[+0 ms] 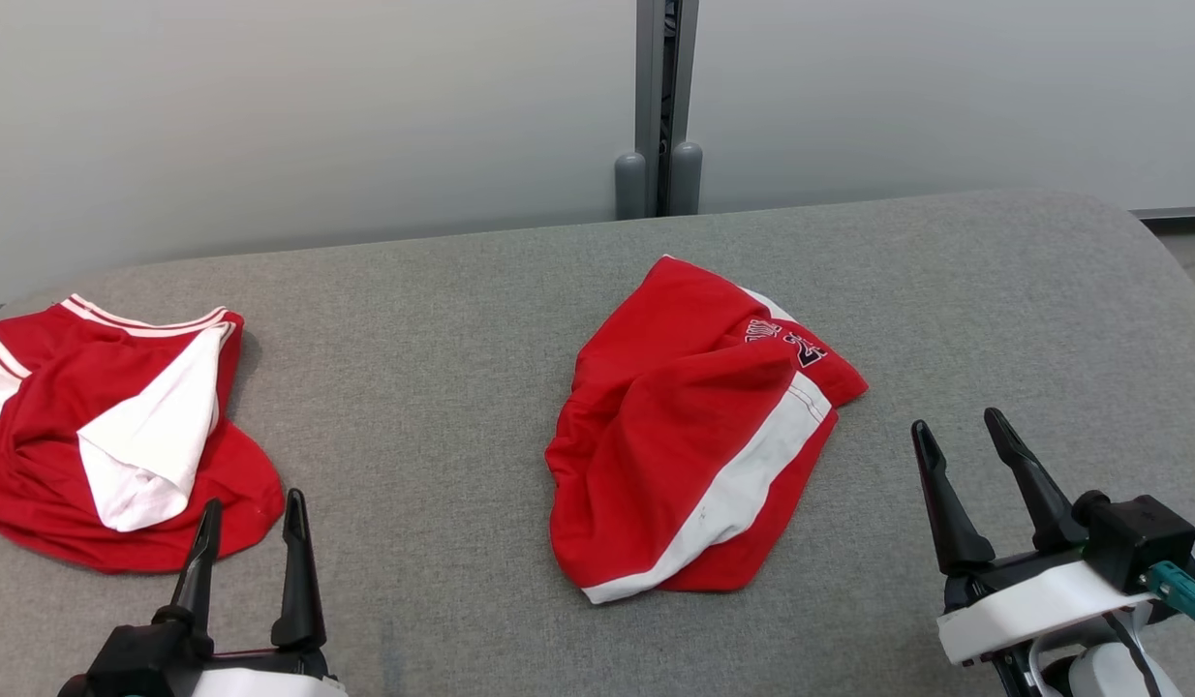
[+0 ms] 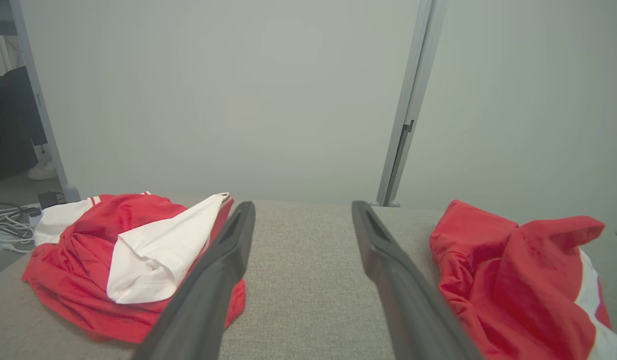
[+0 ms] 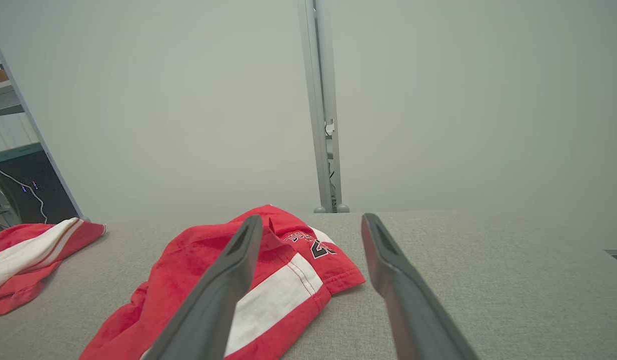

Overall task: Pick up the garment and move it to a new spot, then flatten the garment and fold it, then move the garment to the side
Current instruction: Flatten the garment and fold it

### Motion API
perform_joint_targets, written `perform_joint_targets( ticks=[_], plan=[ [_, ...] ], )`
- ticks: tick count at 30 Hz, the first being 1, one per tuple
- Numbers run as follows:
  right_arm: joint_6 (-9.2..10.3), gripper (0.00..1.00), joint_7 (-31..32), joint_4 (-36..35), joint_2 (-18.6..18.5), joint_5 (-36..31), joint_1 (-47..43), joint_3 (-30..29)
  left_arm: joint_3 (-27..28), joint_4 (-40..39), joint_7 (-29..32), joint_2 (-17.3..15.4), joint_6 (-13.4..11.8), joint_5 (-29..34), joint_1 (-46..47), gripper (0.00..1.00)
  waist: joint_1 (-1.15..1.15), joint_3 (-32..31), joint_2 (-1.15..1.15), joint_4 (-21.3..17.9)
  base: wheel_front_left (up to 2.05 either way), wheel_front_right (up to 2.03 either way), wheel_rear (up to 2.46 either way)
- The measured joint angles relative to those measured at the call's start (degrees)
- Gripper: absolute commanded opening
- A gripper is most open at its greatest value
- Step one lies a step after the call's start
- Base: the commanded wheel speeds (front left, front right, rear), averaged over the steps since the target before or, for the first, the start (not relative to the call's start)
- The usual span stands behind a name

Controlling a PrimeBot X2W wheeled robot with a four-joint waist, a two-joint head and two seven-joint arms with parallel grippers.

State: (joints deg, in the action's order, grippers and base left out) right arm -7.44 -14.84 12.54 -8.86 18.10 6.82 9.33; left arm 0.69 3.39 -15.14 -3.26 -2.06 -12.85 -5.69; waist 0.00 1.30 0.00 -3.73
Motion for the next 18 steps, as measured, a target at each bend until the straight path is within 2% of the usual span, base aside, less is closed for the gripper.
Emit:
perform_joint_targets(
  ticks=[11,18],
  plan=[
    [0.00,1.00,0.00,1.53,-0.15,0.86,0.07,0.08,-0.73,0.70,0.00,0.27,0.33,0.21,0.04,1.00,0.00,0.14,0.00,0.90,0.00,0.00,0.00],
    [0.00,1.00,-0.01,6.68,-2.30,3.11,4.40,3.01,-1.56,0.87,0.00,0.37,0.56,0.21,0.62,1.00,0.00,1.02,0.00,2.51,0.00,0.00,0.00]
  ],
)
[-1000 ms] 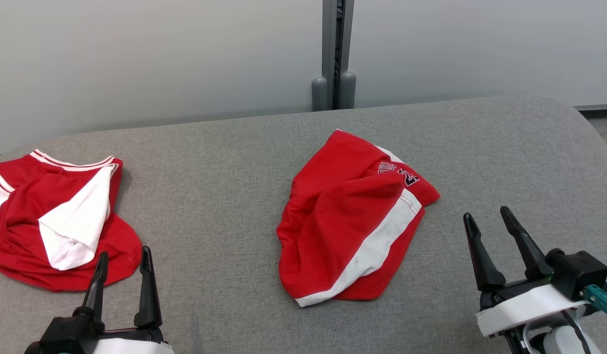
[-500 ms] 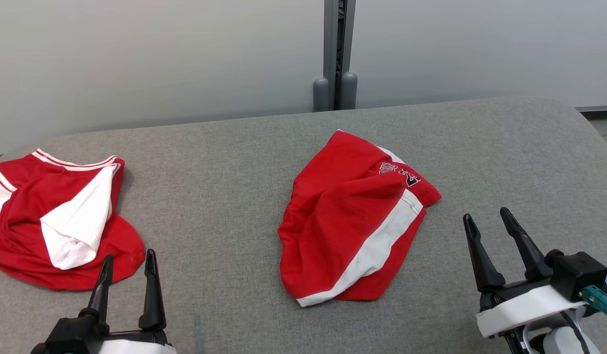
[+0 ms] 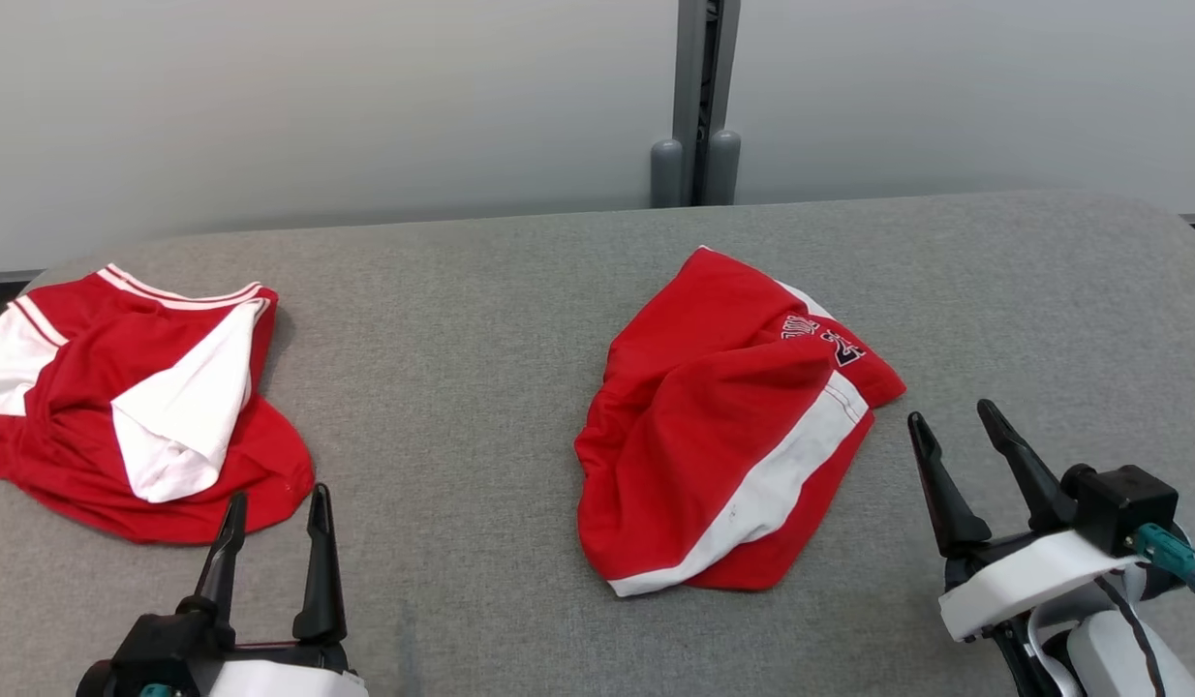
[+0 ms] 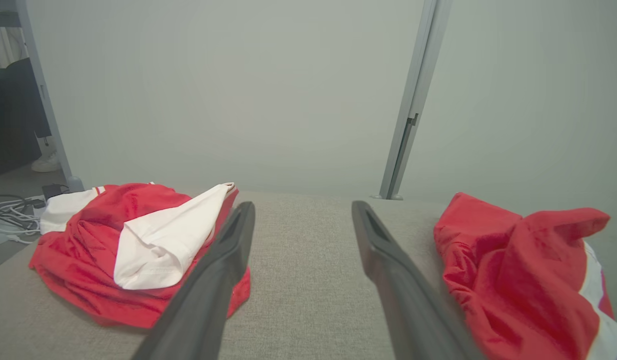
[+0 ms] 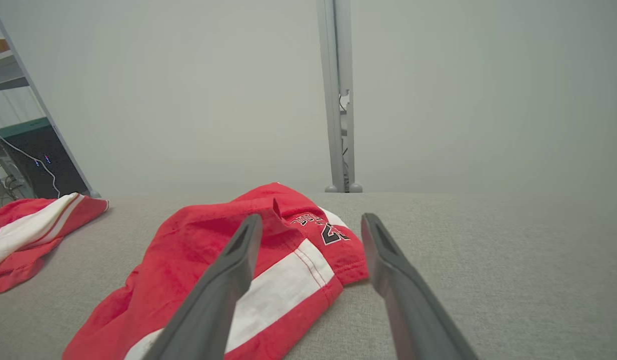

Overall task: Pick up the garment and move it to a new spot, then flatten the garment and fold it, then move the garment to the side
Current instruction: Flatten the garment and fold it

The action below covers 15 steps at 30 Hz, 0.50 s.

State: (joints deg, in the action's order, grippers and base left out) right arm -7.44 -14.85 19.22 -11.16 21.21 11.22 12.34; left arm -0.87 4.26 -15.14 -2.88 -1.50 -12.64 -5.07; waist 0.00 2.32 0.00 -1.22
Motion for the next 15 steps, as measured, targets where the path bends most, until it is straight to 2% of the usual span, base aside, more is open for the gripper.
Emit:
perform_joint_targets(
  ticks=[9,15],
  plan=[
    [-0.01,1.00,2.09,9.43,-5.78,5.00,8.22,7.03,-0.25,0.23,0.00,0.02,0.37,-0.02,1.01,1.00,0.00,1.42,0.00,3.45,0.00,0.00,0.00],
    [-0.05,1.00,5.95,14.71,-10.70,9.50,14.93,18.06,-0.29,0.47,0.00,0.08,0.78,-0.01,2.18,1.00,0.00,2.67,0.00,6.15,0.00,0.00,0.00]
  ],
)
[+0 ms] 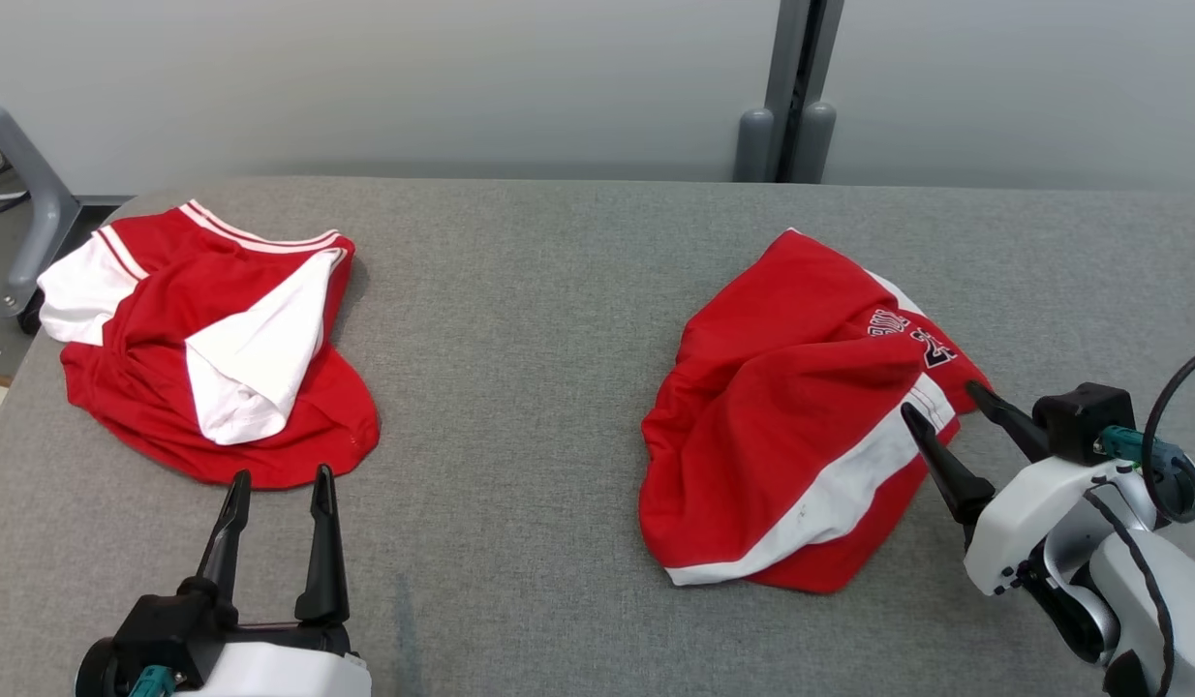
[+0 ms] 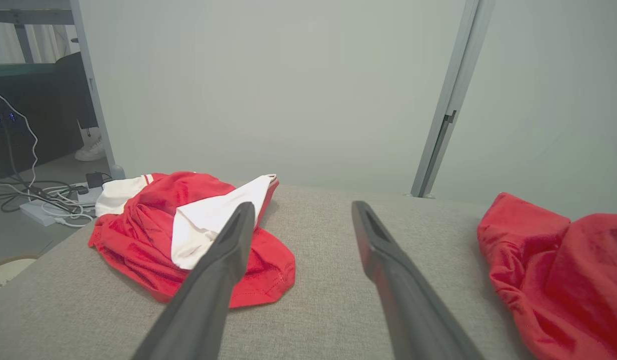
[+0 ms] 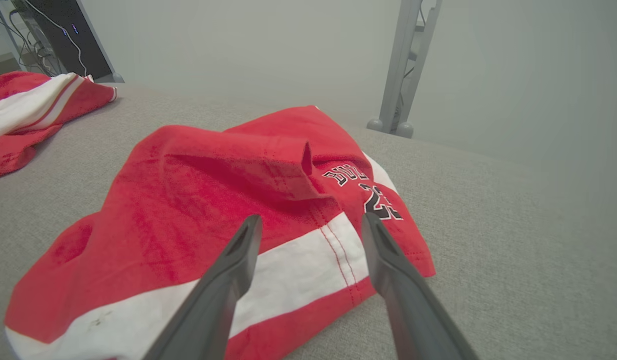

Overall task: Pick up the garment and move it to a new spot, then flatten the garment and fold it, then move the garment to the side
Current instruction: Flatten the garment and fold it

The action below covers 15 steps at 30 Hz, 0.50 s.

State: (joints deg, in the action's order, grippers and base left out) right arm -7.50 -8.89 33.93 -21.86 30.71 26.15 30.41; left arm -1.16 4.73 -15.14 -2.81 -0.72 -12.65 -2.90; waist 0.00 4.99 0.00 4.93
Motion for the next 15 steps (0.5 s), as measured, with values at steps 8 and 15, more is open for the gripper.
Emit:
perform_joint_targets(
  ticks=[8,15],
  plan=[
    [0.00,1.00,1.80,4.32,-4.39,10.17,5.02,9.04,-0.03,0.16,0.00,-0.02,0.40,0.02,1.13,1.00,0.00,1.93,0.00,2.49,0.00,0.00,0.00],
    [0.00,1.00,2.42,6.89,-6.31,17.28,8.77,14.60,-0.09,0.16,0.00,0.00,0.52,0.40,2.27,1.00,0.00,3.81,0.00,3.78,0.00,0.00,0.00]
  ],
)
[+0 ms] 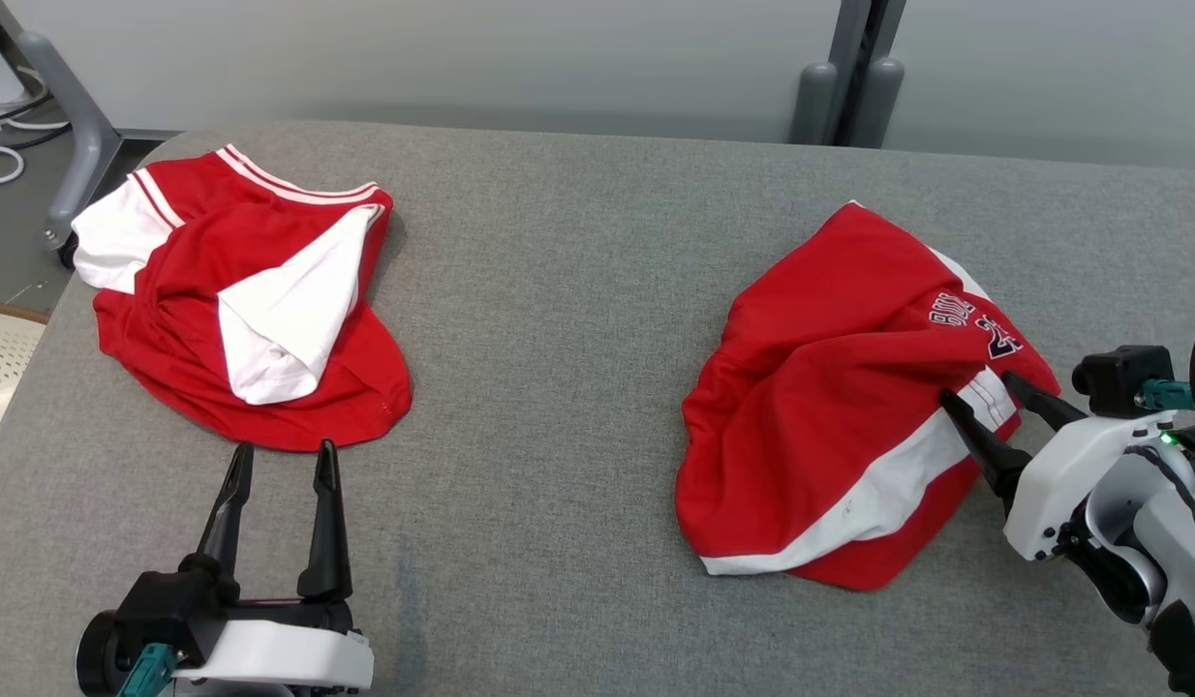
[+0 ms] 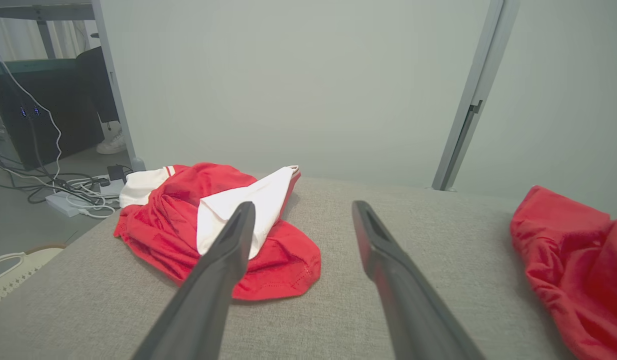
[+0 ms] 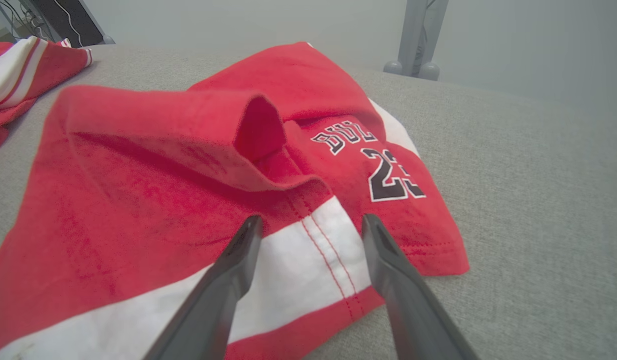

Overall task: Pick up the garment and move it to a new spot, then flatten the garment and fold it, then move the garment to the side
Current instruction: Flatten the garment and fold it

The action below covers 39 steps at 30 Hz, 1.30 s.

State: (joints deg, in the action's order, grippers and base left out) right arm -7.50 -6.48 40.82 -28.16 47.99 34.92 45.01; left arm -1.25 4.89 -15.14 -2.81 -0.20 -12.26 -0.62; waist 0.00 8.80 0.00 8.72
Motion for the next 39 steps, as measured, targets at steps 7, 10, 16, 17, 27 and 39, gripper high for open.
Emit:
perform_joint_targets(
  ticks=[7,10,16,17,27,39],
  plan=[
    [0.00,1.00,-0.47,1.47,-0.81,4.81,2.29,5.28,-0.11,0.33,0.00,0.00,0.00,0.08,0.16,1.00,0.00,0.50,0.00,0.41,0.00,0.00,0.00],
    [0.00,1.00,-0.76,2.35,-0.89,6.79,2.77,7.26,-0.23,0.52,0.00,0.00,0.00,0.09,0.38,1.00,0.00,0.46,0.00,0.50,0.00,0.00,0.00],
    [0.00,0.70,-2.21,3.01,-1.01,10.95,4.53,11.27,-0.09,0.69,0.00,0.00,0.21,0.21,1.12,1.00,0.00,0.84,0.00,0.75,0.00,0.00,0.00],
    [0.00,0.11,-2.49,3.10,-1.04,11.45,4.70,11.72,-0.03,0.70,0.00,-0.01,0.21,0.21,1.12,1.00,0.00,0.86,0.00,0.77,0.00,0.00,0.00],
    [0.00,0.00,-5.86,3.97,-2.02,15.07,5.13,15.83,0.24,1.04,0.00,0.00,0.19,0.10,1.01,1.00,0.00,-0.17,0.00,0.08,0.00,0.00,0.00],
    [0.00,0.00,-7.71,0.64,-3.93,19.30,2.93,16.18,0.30,1.46,0.00,0.00,0.22,-0.23,0.46,1.00,0.00,-2.06,0.00,-4.62,0.00,0.00,0.00]
  ],
)
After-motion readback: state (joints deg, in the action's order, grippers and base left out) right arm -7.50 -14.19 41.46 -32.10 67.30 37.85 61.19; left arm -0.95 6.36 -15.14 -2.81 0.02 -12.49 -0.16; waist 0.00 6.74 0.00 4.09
